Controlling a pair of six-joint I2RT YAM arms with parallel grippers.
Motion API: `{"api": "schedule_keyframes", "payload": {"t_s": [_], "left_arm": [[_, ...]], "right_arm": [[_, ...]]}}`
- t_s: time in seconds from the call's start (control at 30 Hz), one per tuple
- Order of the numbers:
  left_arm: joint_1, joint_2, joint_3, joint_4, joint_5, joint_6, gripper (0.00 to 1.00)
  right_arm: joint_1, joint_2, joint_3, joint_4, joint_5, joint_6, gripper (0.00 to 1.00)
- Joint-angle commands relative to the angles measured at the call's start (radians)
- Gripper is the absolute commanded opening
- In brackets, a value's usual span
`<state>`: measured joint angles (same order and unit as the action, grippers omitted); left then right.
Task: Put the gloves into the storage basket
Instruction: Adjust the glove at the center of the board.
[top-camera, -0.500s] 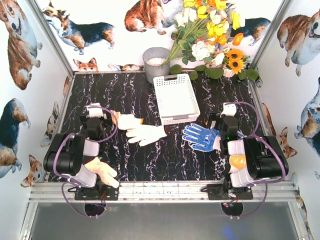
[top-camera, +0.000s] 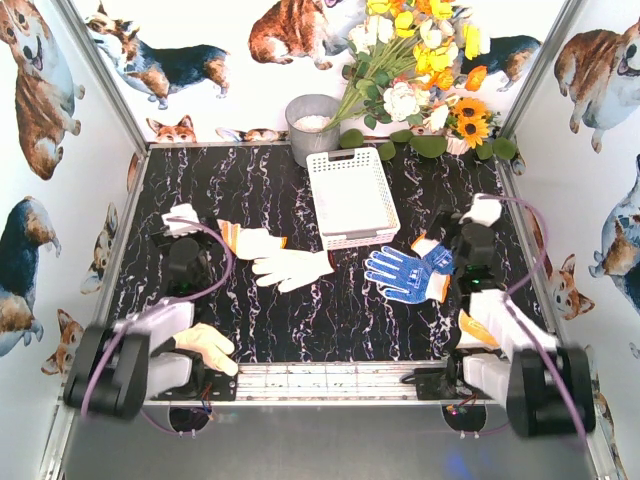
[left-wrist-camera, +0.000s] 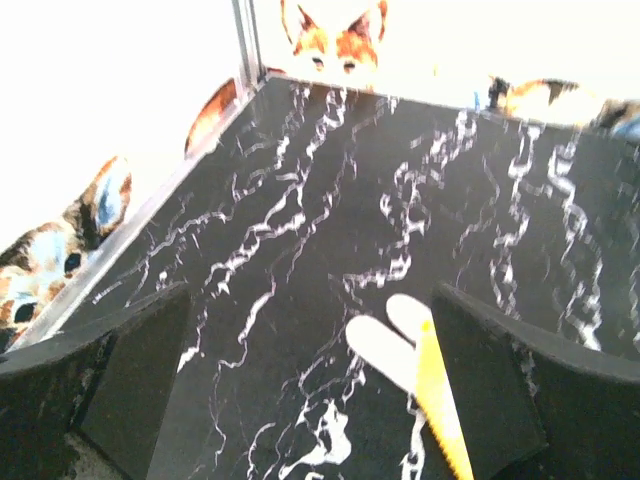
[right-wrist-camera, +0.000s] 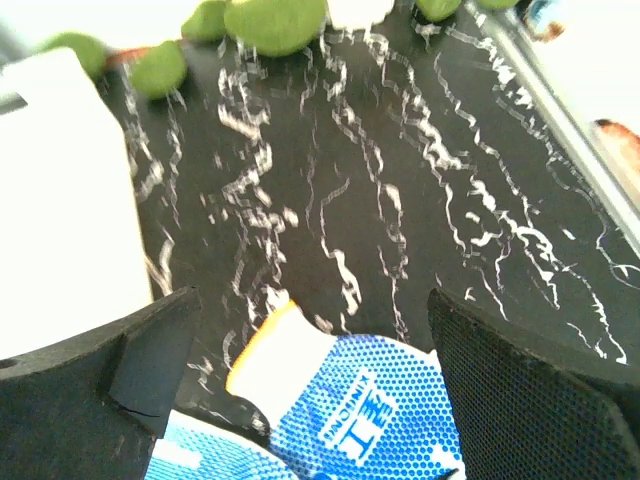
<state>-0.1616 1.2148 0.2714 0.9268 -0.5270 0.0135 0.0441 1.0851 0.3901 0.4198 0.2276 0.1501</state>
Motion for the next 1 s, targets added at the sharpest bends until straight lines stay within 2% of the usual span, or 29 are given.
{"api": "schedule_keyframes", "payload": {"t_s": [0.0,0.1,0.17,0.23,0.4,0.47,0.57,0.73,0.97], "left_arm": [[-0.006,-0.196,0.13,-0.471,-0.087,-0.197,1.0],[-0.007,-0.282,0.28,-0.793,0.003,-0.3,1.0],[-0.007,-0.307,0.375,-0.944,0.074,-0.346,1.0],[-0.008,-0.315,0.462,-1.055,0.112,-0.355,1.0],[-0.007,-0.249,0.714,-1.296,0.102,-0.284,1.0],[-0.007,-0.23,0.748,-1.323,0.116,-0.226,1.0],[-0.007,-0.231,0.71,-1.286,0.105,-0.161,1.0],[-0.007,-0.251,0.636,-1.269,0.112,-0.17,1.0],[-0.007,-0.243,0.648,-1.29,0.094,-0.158,1.0]], "right_arm": [[-0.042,-0.167,0.091,-0.318,-0.001,0.203,1.0],[-0.049,-0.211,0.146,-0.507,-0.089,0.226,1.0],[-0.047,-0.213,0.205,-0.639,-0.168,0.23,1.0],[-0.046,-0.206,0.235,-0.752,-0.199,0.279,0.99],[-0.013,-0.144,0.261,-0.931,-0.261,0.359,0.88],[0.025,-0.111,0.277,-0.971,-0.245,0.359,0.84],[0.061,-0.069,0.288,-0.994,-0.188,0.339,0.79],[0.062,0.014,0.317,-1.005,-0.162,0.26,0.7],[0.059,0.158,0.386,-0.983,-0.157,0.191,0.58]]}}
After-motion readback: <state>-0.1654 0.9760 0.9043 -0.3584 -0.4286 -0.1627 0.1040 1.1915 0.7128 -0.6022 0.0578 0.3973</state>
